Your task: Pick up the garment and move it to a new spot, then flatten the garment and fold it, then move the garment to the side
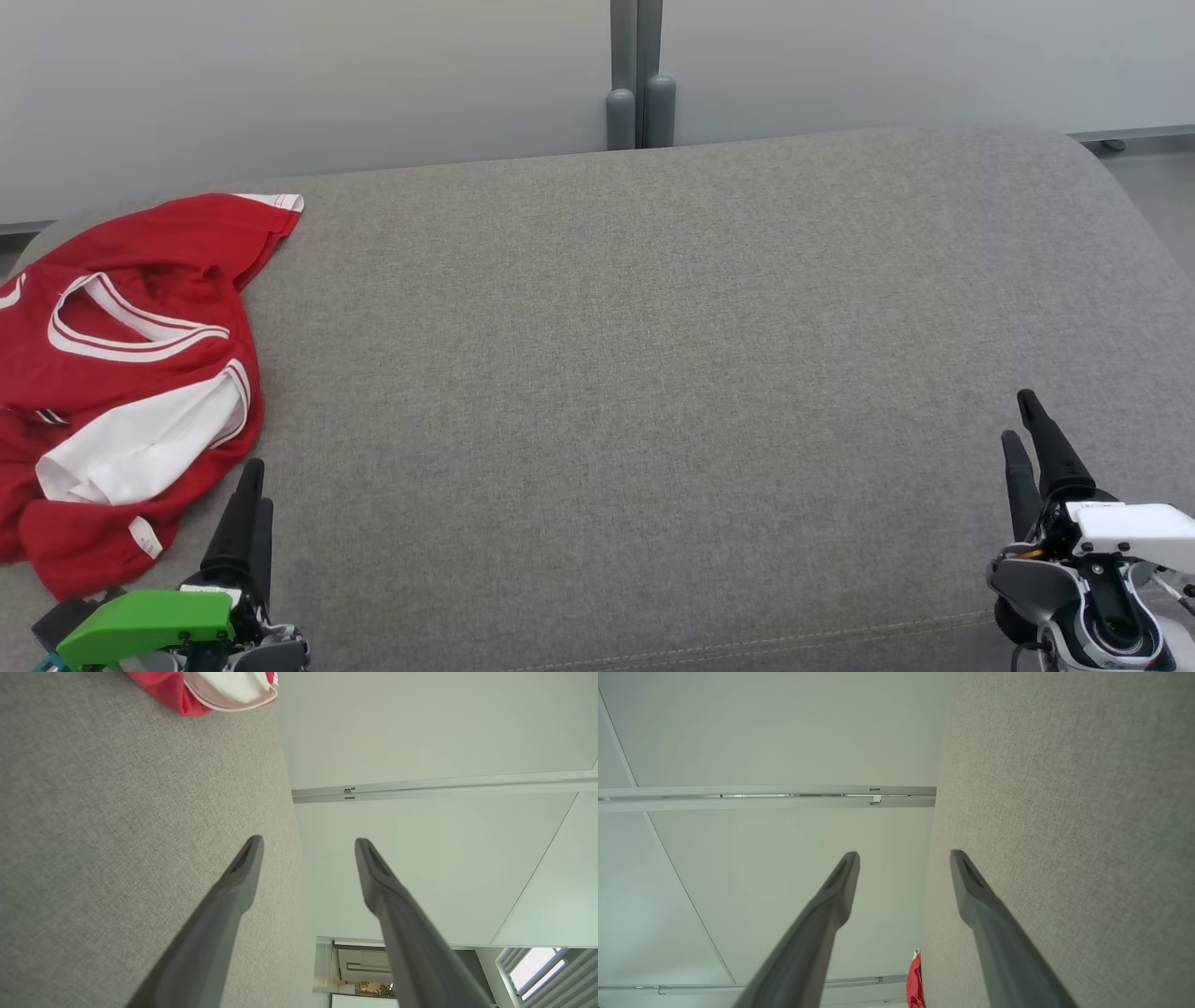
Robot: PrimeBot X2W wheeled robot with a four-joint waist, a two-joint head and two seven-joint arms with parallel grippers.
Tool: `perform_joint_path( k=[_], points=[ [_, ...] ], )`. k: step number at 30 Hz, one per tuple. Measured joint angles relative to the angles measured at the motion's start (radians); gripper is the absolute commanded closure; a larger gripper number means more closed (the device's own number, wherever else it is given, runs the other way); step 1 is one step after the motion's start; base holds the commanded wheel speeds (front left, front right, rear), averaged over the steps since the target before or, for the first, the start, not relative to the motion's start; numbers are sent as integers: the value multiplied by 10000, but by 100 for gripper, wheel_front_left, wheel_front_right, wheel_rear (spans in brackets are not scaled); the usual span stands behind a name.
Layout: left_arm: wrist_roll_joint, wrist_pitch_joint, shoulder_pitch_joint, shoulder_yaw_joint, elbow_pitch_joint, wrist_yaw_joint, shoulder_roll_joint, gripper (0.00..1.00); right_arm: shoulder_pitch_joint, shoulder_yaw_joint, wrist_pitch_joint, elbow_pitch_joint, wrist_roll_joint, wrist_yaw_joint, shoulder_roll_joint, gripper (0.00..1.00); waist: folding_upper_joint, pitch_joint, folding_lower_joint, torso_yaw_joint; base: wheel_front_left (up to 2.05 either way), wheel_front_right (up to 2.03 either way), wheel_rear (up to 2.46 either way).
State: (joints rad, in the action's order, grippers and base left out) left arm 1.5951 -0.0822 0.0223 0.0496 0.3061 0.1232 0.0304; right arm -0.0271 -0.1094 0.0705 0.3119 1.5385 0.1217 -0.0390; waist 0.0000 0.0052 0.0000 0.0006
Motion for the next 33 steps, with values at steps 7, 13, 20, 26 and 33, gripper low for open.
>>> perform_joint_path(
  k=[7, 13, 20, 26, 33],
  points=[
    [-698, 376, 0, -267, -44, 0, 119, 0, -3, 433, -174, -48, -867, -13, -593, 0, 0, 13, 0, 11, 0, 0, 0],
    [-1887, 583, 0, -558, -29, 0, 387, 0, -80, 857, -368, -405, -2278, -393, -926, 0, 0, 32, 0, 19, 0, 0, 0],
    [-3196, 838, 36, -577, -211, -81, 464, 0, -92, 1361, -629, -499, -3804, -637, -913, 0, 0, 51, 0, 38, 0, 0, 0],
    [-4121, 1030, 40, -646, -337, -192, 462, 0, -91, 1753, -865, -512, -4723, -809, -945, 0, 0, 61, 0, 63, 0, 0, 0],
    [-5148, 1233, 40, -740, -453, -265, 433, 0, -91, 2111, -1072, -520, -5791, -991, -974, 0, 0, 50, 0, 94, 0, 0, 0]
  ],
)
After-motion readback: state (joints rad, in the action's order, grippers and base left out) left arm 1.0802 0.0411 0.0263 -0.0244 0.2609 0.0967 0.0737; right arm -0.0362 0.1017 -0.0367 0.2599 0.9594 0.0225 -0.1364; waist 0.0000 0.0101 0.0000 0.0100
